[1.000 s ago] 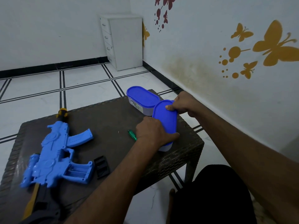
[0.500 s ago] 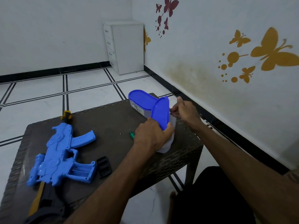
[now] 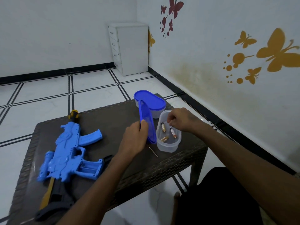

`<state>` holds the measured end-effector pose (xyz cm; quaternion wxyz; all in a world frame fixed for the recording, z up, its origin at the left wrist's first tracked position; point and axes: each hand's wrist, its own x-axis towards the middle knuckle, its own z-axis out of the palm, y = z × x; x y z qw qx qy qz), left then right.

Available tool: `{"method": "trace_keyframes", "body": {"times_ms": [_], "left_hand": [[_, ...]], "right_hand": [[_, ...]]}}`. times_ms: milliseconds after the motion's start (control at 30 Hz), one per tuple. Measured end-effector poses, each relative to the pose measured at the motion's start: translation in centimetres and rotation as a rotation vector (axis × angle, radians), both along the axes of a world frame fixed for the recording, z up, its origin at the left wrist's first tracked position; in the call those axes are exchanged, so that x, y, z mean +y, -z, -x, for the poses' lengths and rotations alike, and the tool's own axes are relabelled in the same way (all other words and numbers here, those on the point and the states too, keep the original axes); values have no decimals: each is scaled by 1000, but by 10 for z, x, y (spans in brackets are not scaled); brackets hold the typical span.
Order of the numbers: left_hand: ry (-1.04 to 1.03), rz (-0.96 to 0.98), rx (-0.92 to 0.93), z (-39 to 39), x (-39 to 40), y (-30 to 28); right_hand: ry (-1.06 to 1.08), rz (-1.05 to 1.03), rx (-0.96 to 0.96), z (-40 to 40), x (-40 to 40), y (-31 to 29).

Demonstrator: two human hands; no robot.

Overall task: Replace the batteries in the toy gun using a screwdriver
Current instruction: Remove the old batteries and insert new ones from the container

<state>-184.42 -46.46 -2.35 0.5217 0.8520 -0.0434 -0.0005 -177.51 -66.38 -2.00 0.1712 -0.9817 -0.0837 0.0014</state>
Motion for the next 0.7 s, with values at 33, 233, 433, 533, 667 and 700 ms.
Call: {"method": "trace_keyframes", "body": {"times_ms": [33, 233, 433, 533, 667, 700], "left_hand": [[-20, 55, 57, 2, 4, 1], [-36, 286, 352, 10, 24, 4], [-36, 303, 435, 2, 35, 10], [-27, 270, 412, -8, 34, 11], [-72, 199, 343, -30, 31, 7], [-94, 194, 342, -37, 31, 7]], "right_hand": [[-27, 68, 38, 1, 6, -3], [-163, 363, 281, 3, 24, -10], [-293, 420, 277, 1, 16, -9], [-249, 327, 274, 0, 13, -7], [-152, 227, 177, -2, 17, -3], [-124, 225, 166, -3, 18, -1]]}}
